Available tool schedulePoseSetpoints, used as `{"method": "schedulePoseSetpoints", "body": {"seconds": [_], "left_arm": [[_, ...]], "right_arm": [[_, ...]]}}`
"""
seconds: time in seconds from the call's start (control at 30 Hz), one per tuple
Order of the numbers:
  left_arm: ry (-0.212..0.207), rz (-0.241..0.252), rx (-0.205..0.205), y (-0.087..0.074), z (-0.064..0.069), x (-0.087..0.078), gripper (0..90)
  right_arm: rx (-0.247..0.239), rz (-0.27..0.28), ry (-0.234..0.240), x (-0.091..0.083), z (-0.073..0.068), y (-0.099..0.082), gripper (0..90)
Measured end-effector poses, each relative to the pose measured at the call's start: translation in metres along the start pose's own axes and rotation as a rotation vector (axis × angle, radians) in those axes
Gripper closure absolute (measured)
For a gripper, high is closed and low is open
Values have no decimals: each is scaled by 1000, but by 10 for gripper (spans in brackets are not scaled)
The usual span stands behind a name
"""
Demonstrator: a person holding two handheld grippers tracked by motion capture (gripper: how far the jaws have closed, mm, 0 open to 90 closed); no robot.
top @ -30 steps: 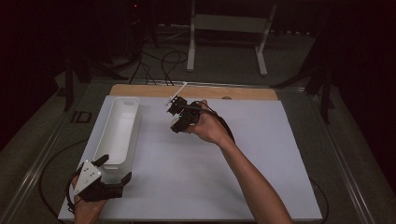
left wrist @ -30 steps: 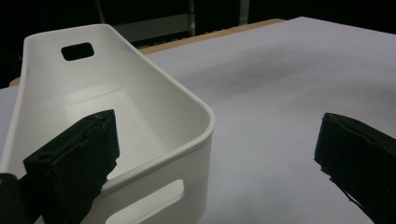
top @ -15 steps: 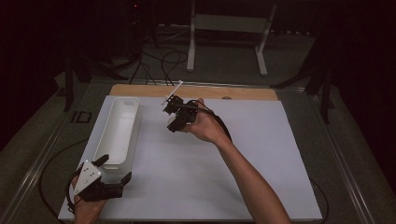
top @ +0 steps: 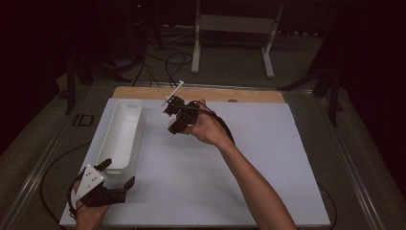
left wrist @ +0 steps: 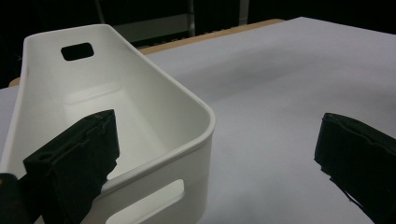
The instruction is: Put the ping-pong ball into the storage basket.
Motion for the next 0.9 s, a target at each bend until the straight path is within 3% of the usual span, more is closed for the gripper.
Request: {"method": "schedulePoseSetpoints", "body": {"seconds": [0.9], "left_arm": [[2, 1, 2, 0, -1, -1, 3]], "right_arm": [[-21, 21, 8, -1, -12, 21, 509]]}}
Point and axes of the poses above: each handheld gripper's, and its own axes: x roughly forward along the jaws, y roughly out of its top, z roughly to its right, the point moved 5 cm from there along x, roughly forward along the jaws, and after that the axes turned 2 degrees about -y, right-handed, at the moved point
